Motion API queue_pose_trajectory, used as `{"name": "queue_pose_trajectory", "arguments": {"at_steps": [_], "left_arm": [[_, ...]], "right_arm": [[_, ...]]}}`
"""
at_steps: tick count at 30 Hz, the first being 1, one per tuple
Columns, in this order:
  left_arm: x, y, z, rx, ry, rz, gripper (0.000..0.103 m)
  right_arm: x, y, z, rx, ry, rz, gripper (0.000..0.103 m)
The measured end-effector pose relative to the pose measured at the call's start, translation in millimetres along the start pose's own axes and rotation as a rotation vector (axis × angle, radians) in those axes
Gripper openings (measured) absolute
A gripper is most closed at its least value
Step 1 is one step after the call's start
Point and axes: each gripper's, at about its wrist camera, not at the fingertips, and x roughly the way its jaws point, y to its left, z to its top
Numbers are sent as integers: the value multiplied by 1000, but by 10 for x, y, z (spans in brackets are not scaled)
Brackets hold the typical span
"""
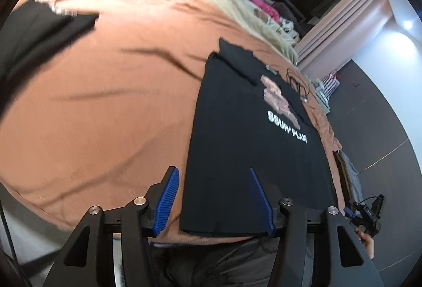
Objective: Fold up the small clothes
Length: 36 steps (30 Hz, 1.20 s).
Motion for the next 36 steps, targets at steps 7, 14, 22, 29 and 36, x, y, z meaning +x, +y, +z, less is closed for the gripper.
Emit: {"name": "queue_pose_trajectory", "arguments": {"at_steps": [7,14,22,29,36], "left_arm": [[211,113,-187,-84,53,13,51],[346,287,-327,-225,114,-10,48],[278,377,-465,-321,117,-11,44],[296,386,-490,-350,96,-17,44],[380,415,-460,-413,66,-124,44]], "right_arm": [[34,-206,-45,52,4,23,73],[94,-318,-103,110,-7,77,73],[75,-441,-158,147,-30,74,73],[44,-550,-254,184,-21,127,73],[51,-695,-394,262,-5,227,73]]}}
